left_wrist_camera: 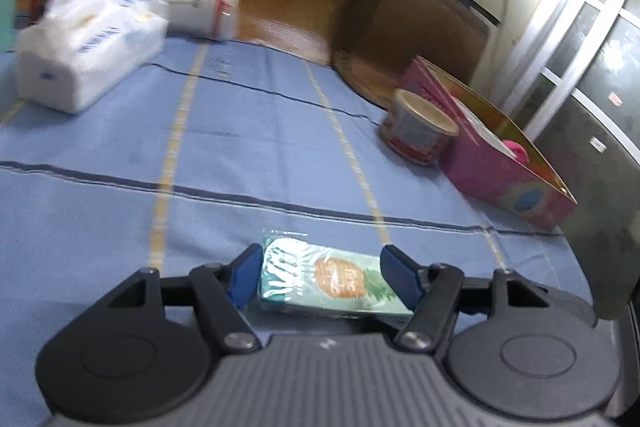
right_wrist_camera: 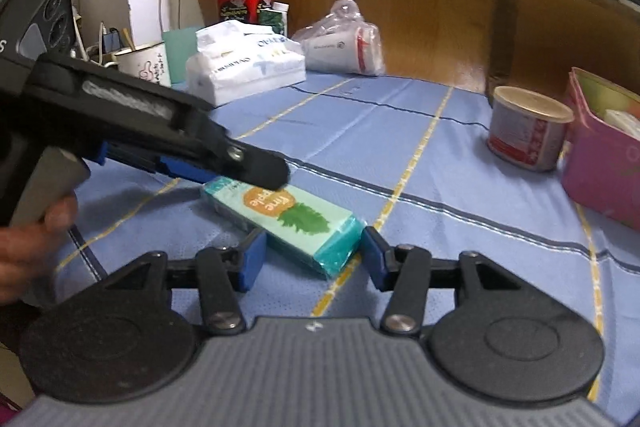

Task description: Organize soft objects

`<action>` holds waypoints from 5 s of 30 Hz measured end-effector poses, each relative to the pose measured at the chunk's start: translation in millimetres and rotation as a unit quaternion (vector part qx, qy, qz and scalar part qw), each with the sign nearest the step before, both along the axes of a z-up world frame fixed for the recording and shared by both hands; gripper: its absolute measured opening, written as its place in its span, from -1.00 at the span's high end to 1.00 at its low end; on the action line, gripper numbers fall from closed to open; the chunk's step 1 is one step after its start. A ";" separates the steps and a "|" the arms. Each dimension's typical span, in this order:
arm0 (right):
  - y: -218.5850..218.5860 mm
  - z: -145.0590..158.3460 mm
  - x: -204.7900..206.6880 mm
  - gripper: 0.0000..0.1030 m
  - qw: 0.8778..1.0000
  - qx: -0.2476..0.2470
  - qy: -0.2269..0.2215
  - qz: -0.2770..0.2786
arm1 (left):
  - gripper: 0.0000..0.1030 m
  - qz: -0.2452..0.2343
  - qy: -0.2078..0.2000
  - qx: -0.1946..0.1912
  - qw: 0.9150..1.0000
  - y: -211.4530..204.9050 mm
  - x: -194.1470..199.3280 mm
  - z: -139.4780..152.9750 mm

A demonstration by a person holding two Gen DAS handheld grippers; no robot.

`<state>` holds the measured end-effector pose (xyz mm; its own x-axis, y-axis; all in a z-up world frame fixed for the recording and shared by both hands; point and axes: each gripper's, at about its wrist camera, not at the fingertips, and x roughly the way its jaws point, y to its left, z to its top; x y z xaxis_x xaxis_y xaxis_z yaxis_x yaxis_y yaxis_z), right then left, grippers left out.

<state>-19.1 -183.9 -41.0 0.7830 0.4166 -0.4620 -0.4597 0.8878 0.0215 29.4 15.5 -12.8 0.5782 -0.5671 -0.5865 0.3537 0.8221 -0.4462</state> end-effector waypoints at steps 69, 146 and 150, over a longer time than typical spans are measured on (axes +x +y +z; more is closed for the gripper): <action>-255.2 33.1 104.3 0.10 0.932 0.141 -0.080 -0.325 | 0.08 -0.178 -0.033 0.063 0.981 -359.2 142.1 82.0; -140.0 52.8 -119.7 -0.68 0.890 0.247 -0.084 -0.373 | -0.99 0.034 -0.187 0.219 0.957 -139.4 -80.8 79.8; -141.7 51.0 -116.1 -0.68 0.891 0.247 -0.079 -0.373 | -0.99 0.031 -0.192 0.229 0.954 -142.4 -80.1 77.4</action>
